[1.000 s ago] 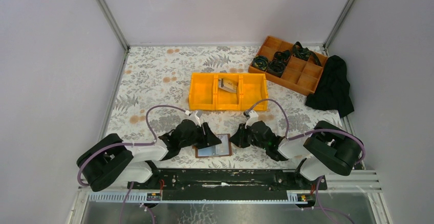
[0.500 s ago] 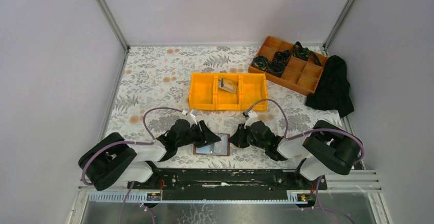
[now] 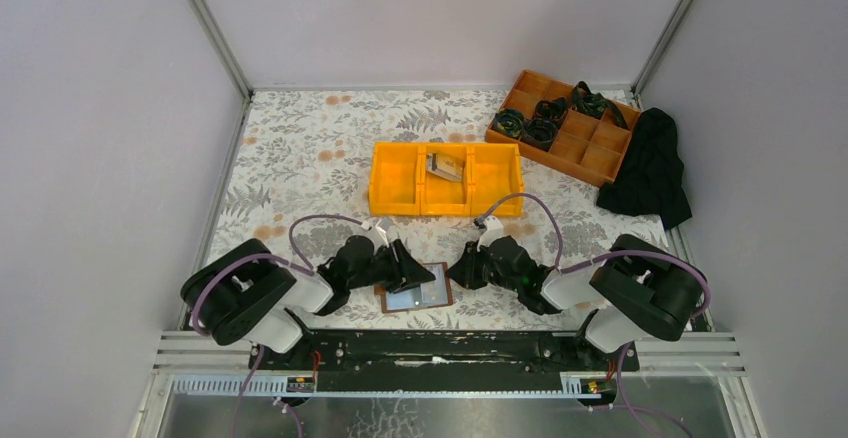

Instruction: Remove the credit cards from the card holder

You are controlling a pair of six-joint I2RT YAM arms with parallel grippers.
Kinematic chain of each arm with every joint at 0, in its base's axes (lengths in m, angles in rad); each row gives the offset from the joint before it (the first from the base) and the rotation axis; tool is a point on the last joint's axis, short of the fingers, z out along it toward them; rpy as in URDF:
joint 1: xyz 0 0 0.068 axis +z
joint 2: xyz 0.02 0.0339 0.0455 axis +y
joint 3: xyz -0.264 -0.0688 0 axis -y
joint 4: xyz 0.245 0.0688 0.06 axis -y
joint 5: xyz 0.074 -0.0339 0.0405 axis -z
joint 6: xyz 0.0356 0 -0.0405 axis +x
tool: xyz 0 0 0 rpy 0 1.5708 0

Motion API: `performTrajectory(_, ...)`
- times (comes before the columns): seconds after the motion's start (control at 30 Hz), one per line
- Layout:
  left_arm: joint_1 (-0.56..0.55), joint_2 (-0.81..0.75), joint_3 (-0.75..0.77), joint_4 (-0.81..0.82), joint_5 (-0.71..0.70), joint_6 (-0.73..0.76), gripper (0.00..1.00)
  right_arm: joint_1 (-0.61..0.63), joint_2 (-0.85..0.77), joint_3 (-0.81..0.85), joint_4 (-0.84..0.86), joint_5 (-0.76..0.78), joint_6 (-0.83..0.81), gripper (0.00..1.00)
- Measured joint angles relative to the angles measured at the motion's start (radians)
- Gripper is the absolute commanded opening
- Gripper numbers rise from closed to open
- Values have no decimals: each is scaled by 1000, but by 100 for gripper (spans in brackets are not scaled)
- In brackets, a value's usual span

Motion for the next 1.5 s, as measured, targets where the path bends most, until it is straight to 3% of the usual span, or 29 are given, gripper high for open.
performTrajectory(0.47,2,246,0,314,53,-109,42,0,0,-1,1,0,1,17)
performTrajectory(0.6,3,267,-3,349,54,-125,33,0,-1,-5,7,3,5,17)
performTrajectory(0.7,13,267,-9,353,56,-129,21,0,-3,-8,7,8,6,16)
performTrajectory(0.83,47,263,-21,352,70,-127,14,0,-26,-25,4,16,7,16)
performTrajectory(1.17,132,277,-16,331,111,-85,12,4,-151,-42,-75,54,-11,16)
performTrajectory(1.5,184,222,13,211,128,6,14,5,-164,-41,-116,55,-31,16)
